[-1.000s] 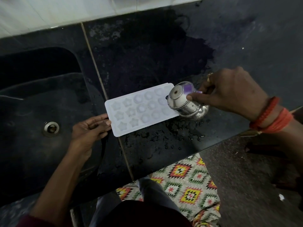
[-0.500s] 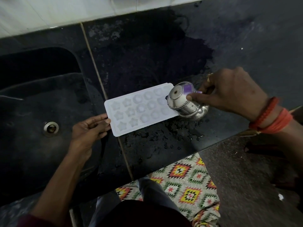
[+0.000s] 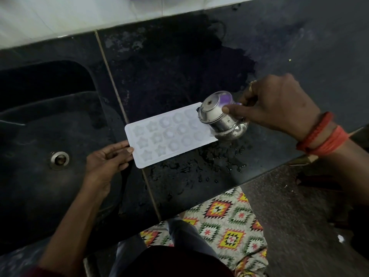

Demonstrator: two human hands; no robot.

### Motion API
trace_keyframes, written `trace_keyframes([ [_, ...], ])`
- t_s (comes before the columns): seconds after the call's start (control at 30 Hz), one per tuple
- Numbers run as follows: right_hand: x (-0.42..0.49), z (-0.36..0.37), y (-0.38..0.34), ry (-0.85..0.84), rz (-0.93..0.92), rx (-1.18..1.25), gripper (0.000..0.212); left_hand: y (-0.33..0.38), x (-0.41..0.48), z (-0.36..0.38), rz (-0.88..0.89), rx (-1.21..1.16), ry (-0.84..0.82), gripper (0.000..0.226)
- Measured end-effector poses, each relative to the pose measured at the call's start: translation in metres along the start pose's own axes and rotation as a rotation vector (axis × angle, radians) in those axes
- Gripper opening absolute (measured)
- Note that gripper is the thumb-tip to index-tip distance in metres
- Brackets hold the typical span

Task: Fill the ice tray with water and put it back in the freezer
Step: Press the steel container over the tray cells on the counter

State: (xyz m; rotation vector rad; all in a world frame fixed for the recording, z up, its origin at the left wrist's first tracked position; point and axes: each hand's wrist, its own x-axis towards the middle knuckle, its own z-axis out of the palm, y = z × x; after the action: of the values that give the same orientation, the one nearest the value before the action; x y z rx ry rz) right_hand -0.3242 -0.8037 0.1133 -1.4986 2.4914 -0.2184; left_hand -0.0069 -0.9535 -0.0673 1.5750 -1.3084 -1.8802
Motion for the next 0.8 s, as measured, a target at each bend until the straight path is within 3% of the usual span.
trace_keyframes([
  [0.47, 0.006, -0.008, -0.012, -0.017, 0.051, -0.011, 0.054, -0.002, 0.0, -0.001, 0.003, 0.0, -0.006, 0.018],
  [0.8, 0.007, -0.009, -0.01, -0.025, 0.046, -0.006, 0.049, 0.001, -0.001, 0.0, -0.016, 0.012, -0.002, 0.016],
])
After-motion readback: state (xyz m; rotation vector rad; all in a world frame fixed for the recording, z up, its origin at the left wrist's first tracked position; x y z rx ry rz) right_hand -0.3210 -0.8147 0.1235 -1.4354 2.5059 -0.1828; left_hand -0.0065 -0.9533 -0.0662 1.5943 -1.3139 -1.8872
